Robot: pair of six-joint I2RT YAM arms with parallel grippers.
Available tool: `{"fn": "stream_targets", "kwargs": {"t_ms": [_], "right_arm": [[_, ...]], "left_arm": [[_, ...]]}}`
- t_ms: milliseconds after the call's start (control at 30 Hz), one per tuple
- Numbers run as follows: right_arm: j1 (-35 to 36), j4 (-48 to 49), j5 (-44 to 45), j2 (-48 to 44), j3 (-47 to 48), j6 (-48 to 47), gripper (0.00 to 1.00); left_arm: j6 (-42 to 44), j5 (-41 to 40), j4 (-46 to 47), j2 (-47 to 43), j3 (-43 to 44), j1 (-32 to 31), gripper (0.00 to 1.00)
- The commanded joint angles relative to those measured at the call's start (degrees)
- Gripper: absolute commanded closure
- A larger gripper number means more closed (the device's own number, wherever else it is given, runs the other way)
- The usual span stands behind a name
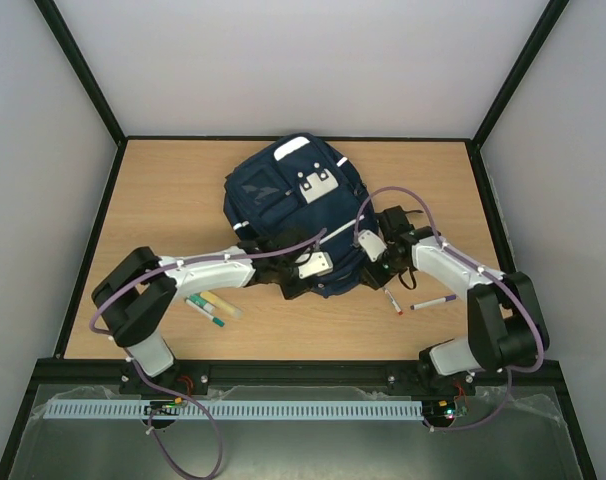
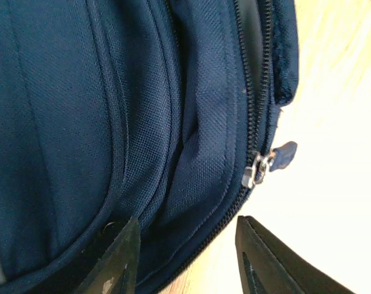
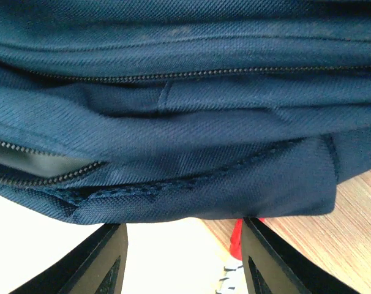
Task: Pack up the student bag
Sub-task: Zip the student bag at the center of the board.
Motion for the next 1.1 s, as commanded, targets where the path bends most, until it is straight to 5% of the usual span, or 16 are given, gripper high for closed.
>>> {"fn": "stream_targets", "kwargs": {"t_ms": [0, 333, 767, 1067], "right_arm": [[0.22, 0.11, 0.02, 3.14, 2.91, 1.56, 0.48], [0.17, 0.83, 3.13, 12.23, 9.29, 6.67, 0.5], [0.34, -0.63, -3.31, 22.97, 23.4, 10.68, 0.52], [0.39, -3.62, -2.81, 5.93, 17.06, 9.54, 0.5]], "left_arm": [[0.61, -0.69, 1.68, 3.46, 0.64, 0.3, 0.58], [-4.37, -5.76, 3.4, 0.48, 0.09, -1.69, 0.97], [-22.14, -1.69, 21.9, -10.79, -8.94, -5.08, 0.98], [-27.99, -2.74, 35.38, -7.64, -14.08, -5.09, 0.98]]}}
